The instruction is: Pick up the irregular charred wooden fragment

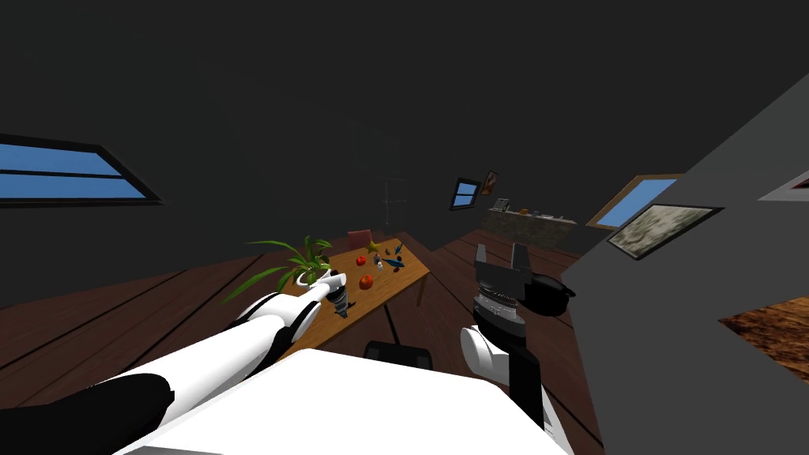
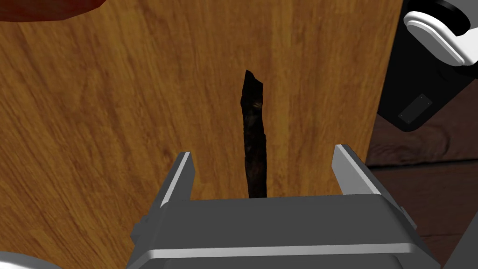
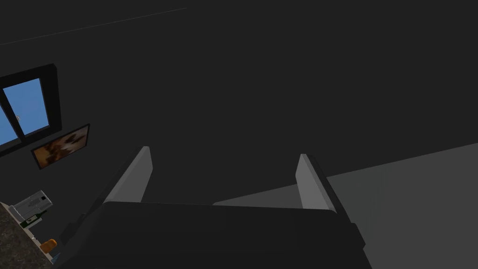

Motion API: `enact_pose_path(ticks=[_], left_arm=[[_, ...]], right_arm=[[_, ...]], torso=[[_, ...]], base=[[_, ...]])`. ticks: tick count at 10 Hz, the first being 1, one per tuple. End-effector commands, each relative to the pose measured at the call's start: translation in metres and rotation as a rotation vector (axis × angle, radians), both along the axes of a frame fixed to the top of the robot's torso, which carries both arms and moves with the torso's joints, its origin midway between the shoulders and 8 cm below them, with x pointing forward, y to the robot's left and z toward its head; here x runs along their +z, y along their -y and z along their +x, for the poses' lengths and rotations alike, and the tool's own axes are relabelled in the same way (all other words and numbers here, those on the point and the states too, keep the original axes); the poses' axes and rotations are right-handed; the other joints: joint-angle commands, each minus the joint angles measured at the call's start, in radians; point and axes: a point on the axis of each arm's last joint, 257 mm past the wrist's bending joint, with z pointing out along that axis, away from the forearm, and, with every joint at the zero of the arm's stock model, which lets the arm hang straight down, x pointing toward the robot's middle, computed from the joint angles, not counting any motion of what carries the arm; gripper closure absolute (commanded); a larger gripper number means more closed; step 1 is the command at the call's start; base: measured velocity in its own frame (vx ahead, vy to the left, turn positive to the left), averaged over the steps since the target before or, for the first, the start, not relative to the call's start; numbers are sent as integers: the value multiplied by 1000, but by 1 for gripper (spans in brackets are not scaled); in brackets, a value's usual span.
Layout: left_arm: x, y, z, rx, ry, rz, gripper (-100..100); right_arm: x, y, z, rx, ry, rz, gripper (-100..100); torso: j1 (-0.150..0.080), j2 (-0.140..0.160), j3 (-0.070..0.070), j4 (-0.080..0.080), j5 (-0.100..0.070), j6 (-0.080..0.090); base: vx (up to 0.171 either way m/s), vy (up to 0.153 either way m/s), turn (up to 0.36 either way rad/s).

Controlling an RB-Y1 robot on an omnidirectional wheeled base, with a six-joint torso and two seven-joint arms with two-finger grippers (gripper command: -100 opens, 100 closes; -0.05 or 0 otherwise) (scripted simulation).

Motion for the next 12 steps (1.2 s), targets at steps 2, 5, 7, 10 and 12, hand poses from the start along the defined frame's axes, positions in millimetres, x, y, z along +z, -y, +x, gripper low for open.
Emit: enact_pose_path(ticks=[2,5,7,10,12], left_arm=[[0,0,0,0,0,0,100],[0,0,0,1,1,1,100],[0,0,1,1,1,1,0],[12,-6,8,3,0,0,100],[12,-5,8,3,-1,-1,0]], right_arm=[[0,0,0,0,0,0,0],[0,0,0,0,0,0,0],[0,0,0,0,0,0,0],[0,0,0,0,0,0,0],[0,0,0,0,0,0,0]], torso=[[-1,1,1,0,0,0],[-1,2,1,0,0,0],[-1,2,1,0,0,0],[-3,5,3,1,-1,0],[-2,4,2,0,0,0]], base=[[7,3,0],[0,0,0],[0,0,0],[-36,-19,-5],[-5,-3,0]])
